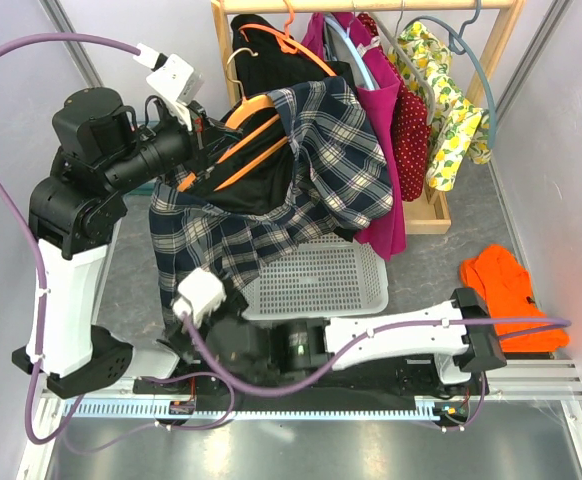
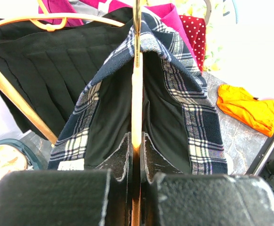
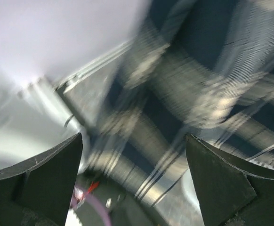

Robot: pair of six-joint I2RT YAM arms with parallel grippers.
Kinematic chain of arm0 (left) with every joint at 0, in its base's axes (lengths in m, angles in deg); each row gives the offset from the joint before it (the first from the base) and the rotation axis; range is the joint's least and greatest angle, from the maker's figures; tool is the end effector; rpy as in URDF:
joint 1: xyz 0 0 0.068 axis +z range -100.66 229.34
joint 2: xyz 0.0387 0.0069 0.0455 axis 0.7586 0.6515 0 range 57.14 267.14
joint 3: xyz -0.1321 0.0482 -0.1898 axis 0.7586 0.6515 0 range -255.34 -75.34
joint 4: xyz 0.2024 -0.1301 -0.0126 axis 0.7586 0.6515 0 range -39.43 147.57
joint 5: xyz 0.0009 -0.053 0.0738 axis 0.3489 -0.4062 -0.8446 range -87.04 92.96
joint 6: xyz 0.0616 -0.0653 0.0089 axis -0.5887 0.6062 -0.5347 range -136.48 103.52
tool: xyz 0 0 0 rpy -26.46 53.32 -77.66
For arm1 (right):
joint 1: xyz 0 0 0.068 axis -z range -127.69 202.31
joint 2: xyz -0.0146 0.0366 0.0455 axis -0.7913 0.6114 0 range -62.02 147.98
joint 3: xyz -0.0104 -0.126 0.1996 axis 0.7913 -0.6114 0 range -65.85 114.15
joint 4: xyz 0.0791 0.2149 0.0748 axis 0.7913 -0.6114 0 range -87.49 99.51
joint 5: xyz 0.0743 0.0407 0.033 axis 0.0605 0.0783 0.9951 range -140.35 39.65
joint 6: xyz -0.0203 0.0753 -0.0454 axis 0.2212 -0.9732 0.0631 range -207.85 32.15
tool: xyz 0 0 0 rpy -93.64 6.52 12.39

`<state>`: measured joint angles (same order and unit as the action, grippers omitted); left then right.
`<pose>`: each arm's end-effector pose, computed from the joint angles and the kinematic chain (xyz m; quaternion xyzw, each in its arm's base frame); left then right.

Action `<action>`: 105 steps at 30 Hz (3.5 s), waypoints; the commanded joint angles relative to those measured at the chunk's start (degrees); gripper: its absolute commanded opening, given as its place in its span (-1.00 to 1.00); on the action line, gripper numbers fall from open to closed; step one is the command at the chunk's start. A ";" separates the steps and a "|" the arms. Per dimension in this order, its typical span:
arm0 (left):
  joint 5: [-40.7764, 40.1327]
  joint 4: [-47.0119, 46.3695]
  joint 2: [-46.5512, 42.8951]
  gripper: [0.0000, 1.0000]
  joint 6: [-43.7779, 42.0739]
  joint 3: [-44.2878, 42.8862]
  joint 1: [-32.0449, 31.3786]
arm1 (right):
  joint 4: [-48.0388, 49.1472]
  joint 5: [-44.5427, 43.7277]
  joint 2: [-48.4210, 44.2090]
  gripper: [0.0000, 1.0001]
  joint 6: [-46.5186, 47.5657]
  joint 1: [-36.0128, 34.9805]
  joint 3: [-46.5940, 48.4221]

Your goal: Remove the skirt from the hanger

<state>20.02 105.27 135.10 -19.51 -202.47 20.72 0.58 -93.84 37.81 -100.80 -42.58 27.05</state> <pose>0.1849 -0.1278 0.5279 0.2956 0.6772 -0.2543 0.6239 0.0199 0.4178 0.3327 -0.3173 0.7060 0.2785 0.5686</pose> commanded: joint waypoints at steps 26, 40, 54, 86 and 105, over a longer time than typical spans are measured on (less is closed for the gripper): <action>1.84 -10.14 -3.34 -0.96 1.18 0.48 -0.47 | 9.11 19.05 12.04 -1.00 -3.84 3.93 14.14; 1.40 -10.58 -2.63 -0.97 1.00 -0.31 -0.73 | -13.31 30.59 16.64 -1.00 -10.25 8.75 7.17; -0.09 -10.49 -5.27 -0.97 -0.40 0.92 -0.73 | -17.00 2.30 -18.09 0.68 1.86 10.52 9.22; 8.87 -9.26 -10.89 -0.96 6.54 -9.89 -0.12 | 6.99 10.00 -11.94 -0.17 1.97 26.25 0.70; 4.39 -6.19 -17.12 -0.96 -4.44 7.23 -0.12 | 18.95 -19.71 -35.40 -1.00 31.41 26.16 0.09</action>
<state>26.78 100.48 119.99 -18.31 -201.79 20.37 13.12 -108.15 5.59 -76.21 -16.68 25.24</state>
